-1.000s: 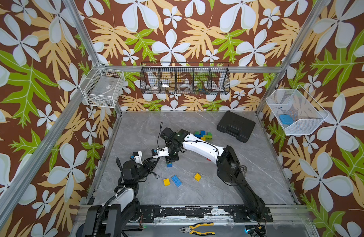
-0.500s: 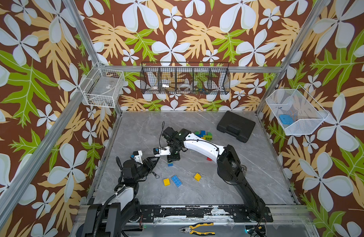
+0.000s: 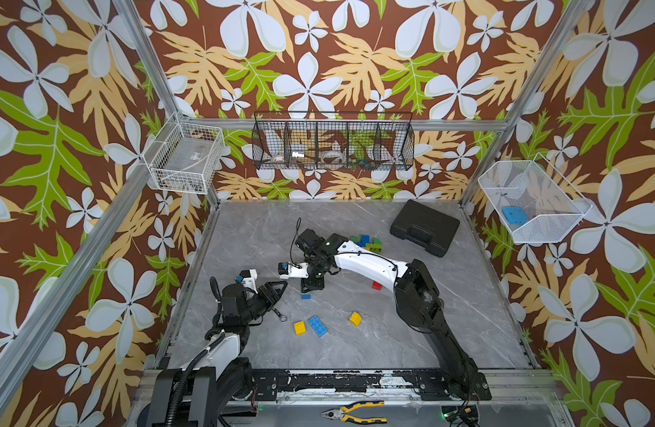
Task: Assemble a fork with lego
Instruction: Assemble the lego brick with the lego brick.
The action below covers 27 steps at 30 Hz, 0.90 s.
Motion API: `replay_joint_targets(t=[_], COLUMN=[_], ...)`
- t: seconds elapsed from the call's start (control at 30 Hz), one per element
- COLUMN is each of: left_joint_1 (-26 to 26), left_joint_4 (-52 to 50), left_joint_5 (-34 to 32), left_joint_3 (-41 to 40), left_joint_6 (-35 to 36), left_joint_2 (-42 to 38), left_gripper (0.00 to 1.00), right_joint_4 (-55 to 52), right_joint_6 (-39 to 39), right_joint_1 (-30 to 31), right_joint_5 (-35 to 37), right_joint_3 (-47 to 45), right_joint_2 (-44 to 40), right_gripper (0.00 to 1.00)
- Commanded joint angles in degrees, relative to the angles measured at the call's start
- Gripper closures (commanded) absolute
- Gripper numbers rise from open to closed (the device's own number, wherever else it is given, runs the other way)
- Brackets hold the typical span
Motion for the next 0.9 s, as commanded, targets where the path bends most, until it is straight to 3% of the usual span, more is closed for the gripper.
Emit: replay_joint_targets(t=[0.0,0.13,0.3,0.57,0.87], left_joint_1=[-4.12,-9.31,-13.76,-22.02,-26.17], left_joint_4=[-3.52,-2.80,-2.22,-2.29,-0.92], left_joint_5=[-3.66,-6.57,-7.44,-11.54,-12.71], left_joint_3=[3.12,5.76,8.94,12.55,14.65], left_joint_6=[3.90,4.29,5.62,6.10,5.54], left_joint_2=[0.63,3.23,7.61,12.74,16.97], left_gripper=[0.41,0.40,0.40,0.40,0.40], right_joint_4=[1.33,5.28,8.88,13.27,19.66], right_joint_6=[8.71,13.15,12.68,15.42,20.47], right_joint_1=[-1.36,-4.18,-5.46,-6.27,-7.57], right_joint_5=[6.52,7.74,8.48,8.44,7.80], right_joint_3=[-4.75,-13.42,-23.31,-30.09,-39.21], right_joint_2=[-4.01,-10.88,-16.44,-20.14,-25.63], right_gripper=[1.00,1.00,1.00,1.00,1.00])
